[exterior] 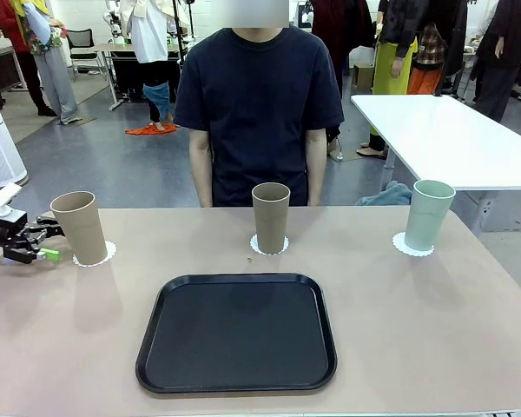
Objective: Place coasters on the table and set cups on them.
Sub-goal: Take one Reusable plastic cup from the Flat Tray and place it on a coaster set by the human.
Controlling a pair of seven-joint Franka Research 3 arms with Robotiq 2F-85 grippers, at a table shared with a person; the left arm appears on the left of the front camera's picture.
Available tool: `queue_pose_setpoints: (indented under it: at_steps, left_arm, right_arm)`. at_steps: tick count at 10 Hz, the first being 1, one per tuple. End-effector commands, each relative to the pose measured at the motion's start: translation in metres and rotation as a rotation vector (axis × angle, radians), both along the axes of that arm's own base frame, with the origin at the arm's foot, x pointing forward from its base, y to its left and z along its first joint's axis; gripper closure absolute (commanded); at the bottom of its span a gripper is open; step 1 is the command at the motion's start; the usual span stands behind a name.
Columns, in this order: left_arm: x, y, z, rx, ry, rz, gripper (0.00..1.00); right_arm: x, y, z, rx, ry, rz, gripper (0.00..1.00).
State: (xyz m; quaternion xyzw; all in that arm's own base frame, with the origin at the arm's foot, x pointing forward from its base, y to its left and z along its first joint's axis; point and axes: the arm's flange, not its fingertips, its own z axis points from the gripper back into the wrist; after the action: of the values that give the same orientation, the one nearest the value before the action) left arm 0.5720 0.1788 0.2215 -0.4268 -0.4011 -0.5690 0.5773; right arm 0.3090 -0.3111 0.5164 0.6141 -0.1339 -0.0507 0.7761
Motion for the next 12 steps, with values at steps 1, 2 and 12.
queue_pose_setpoints:
  at_steps: [1, 2, 12]
  left_arm:
    - [-0.005, 0.012, 0.021, 0.081, 0.026, -0.014, 0.00]
    - [-0.015, 0.020, 0.034, 0.133, 0.033, 0.003, 0.00]
    - [-0.187, -0.050, 0.279, 0.682, 0.400, 0.251, 0.00]
  right_arm:
    - [0.000, 0.002, 0.003, 0.018, 0.008, -0.008, 0.00]
    - [0.000, 0.002, 0.003, 0.018, 0.008, -0.008, 0.00]
    - [0.000, 0.002, 0.003, 0.018, 0.008, -0.008, 0.00]
